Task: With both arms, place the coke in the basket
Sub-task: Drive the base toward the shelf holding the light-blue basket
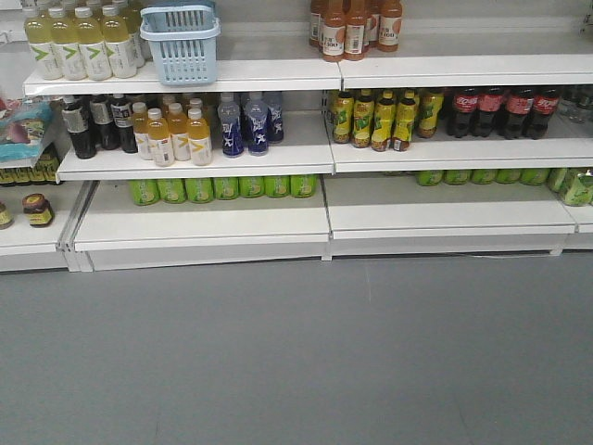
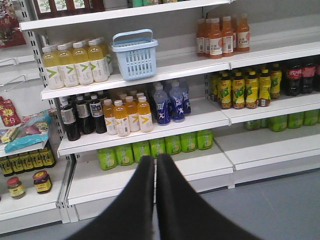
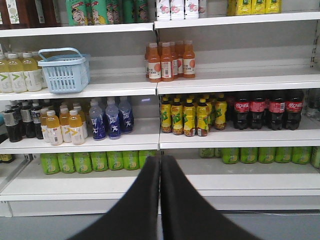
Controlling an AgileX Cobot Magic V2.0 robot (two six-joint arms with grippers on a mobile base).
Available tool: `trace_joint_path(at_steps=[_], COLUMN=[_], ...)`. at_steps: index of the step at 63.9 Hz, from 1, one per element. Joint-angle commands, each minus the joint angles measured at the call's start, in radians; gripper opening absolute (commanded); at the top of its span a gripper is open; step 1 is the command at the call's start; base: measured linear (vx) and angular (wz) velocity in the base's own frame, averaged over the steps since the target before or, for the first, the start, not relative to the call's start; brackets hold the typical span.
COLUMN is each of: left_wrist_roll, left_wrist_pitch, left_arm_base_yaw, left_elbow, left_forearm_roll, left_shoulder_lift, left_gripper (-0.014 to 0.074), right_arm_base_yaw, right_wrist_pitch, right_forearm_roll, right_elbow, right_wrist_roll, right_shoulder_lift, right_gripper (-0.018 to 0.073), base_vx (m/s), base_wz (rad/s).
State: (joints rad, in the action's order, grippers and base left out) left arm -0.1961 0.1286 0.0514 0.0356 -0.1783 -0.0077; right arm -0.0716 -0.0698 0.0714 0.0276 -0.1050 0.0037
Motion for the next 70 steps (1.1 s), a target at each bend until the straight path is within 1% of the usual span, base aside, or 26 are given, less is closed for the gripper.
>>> trace_joint_path(at_steps=[1, 36, 70], left_wrist_roll=[0.005, 0.005, 0.005], left_wrist_pitch=[-0.066, -0.066, -0.066], left_arm_base_yaw=[0.004, 0.004, 0.004], left_elbow=[-0.034, -0.034, -0.034], left_forearm_roll=[-0.002, -0.002, -0.002], left_shoulder_lift=[-0.019, -0.019, -0.019], left_gripper=[-0.0006, -0.0006, -0.0006], right_arm_base_yaw=[0.0, 0.0, 0.0], right_wrist_pitch=[0.07, 0.07, 0.07], right_forearm_roll=[0.004, 0.004, 0.004], right_elbow=[0.008, 0.008, 0.008], right_wrist_roll=[0.01, 0.01, 0.01], right_shoulder_lift=[0.011, 0.011, 0.011], right_gripper=[-0.001, -0.001, -0.001], base_vx=[0.0, 0.01, 0.09], base_wz=[0.0, 0.0, -0.02])
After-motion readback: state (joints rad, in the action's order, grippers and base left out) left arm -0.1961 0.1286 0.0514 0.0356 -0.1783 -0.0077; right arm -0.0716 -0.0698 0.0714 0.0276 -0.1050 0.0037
